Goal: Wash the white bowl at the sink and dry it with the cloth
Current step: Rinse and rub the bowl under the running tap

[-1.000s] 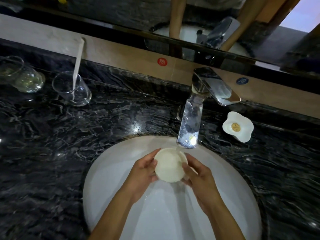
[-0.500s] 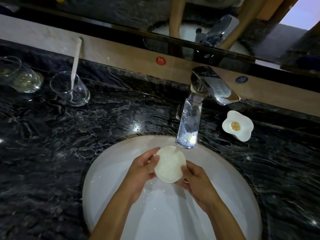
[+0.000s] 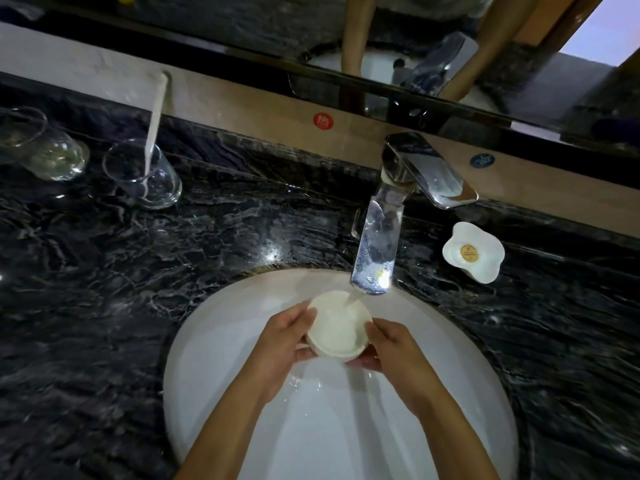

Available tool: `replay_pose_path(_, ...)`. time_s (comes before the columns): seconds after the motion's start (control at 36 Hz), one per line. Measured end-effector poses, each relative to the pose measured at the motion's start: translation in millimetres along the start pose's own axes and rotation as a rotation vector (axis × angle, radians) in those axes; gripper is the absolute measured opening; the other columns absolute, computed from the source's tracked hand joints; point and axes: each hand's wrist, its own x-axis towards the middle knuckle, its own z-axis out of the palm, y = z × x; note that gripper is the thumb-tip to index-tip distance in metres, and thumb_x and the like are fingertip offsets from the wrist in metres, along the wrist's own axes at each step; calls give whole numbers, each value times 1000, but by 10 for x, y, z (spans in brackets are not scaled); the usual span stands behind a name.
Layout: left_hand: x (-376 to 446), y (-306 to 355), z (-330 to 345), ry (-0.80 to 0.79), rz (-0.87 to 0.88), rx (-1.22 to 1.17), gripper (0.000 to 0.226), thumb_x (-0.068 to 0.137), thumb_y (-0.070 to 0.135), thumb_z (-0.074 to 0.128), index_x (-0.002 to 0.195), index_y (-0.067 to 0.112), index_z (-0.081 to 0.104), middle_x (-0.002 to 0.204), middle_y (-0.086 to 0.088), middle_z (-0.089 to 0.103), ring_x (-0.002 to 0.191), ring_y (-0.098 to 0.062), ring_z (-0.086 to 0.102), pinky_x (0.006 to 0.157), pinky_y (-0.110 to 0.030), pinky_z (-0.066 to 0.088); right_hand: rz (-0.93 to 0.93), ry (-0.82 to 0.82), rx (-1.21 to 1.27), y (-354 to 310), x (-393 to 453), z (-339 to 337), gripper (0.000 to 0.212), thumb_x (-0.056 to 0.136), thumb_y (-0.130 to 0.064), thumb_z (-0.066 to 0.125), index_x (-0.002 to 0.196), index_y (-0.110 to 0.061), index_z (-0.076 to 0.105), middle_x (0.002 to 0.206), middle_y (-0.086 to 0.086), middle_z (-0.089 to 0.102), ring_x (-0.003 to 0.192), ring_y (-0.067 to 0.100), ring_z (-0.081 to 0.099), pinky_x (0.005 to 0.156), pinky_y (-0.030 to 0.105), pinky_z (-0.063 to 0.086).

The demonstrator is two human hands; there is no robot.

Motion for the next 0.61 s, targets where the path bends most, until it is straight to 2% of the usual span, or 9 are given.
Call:
replay_pose_path(0.08, 5, 77, -9, -7, 50, 88, 24, 100, 22, 57, 120, 26, 70, 111, -3, 76, 100, -19, 70, 77, -31, 57, 5, -84, 151, 84, -1, 27, 30, 107, -11, 38, 115, -4, 65, 110, 13, 74, 101, 26, 73, 86, 39, 61)
replay_pose_path(0.17, 11, 106, -32, -12, 86, 125, 31, 98, 19, 61, 128, 25, 65, 121, -11, 68, 110, -26, 68, 79, -30, 59, -11, -64, 232, 161, 8, 61, 26, 106, -12, 41, 118, -9, 65, 113, 7, 74, 105, 26, 71, 89, 40, 60)
replay_pose_path(0.25, 7, 92, -58, -36, 115, 98, 33, 97, 9, 60, 124, 26, 66, 119, -10, 65, 105, -22, 67, 74, -24, 58, -42, 4, 249, 231, 38, 53, 25, 104, -12, 47, 122, -14, 64, 120, 11, 69, 104, 24, 68, 85, 34, 60)
replay_pose_path(0.31, 10, 51, -77, -50, 116, 65, 35, 97, 3, 58, 121, 27, 68, 120, -9, 67, 104, -19, 68, 76, -25, 57, -73, 40, 212, 254, 36, 26, 26, 102, -12, 51, 123, -19, 65, 123, 9, 68, 105, 23, 66, 89, 37, 58)
replay_pose_path(0.36, 27, -14, -92, -45, 100, 27, 37, 98, 1, 56, 121, 27, 69, 123, -9, 68, 108, -20, 68, 80, -28, 58, -109, 67, 127, 236, 17, 0, 28, 101, -15, 54, 125, -25, 65, 123, -1, 69, 110, 20, 67, 92, 41, 58)
replay_pose_path(0.44, 53, -102, -71, -39, 57, -32, 35, 100, 2, 54, 128, 19, 65, 126, -11, 69, 115, -28, 67, 83, -34, 58, -173, 96, 48, 144, -18, -29, 26, 99, -16, 57, 122, -23, 67, 113, -5, 73, 102, 11, 70, 83, 30, 60)
replay_pose_path(0.61, 77, -182, 51, -12, -63, -92, 30, 104, 3, 43, 125, 8, 64, 120, -17, 72, 106, -31, 71, 77, -40, 60, -172, 88, -94, -59, -16, -65, 18, 98, -23, 60, 112, -17, 69, 99, 2, 75, 82, 11, 74, 68, 28, 62)
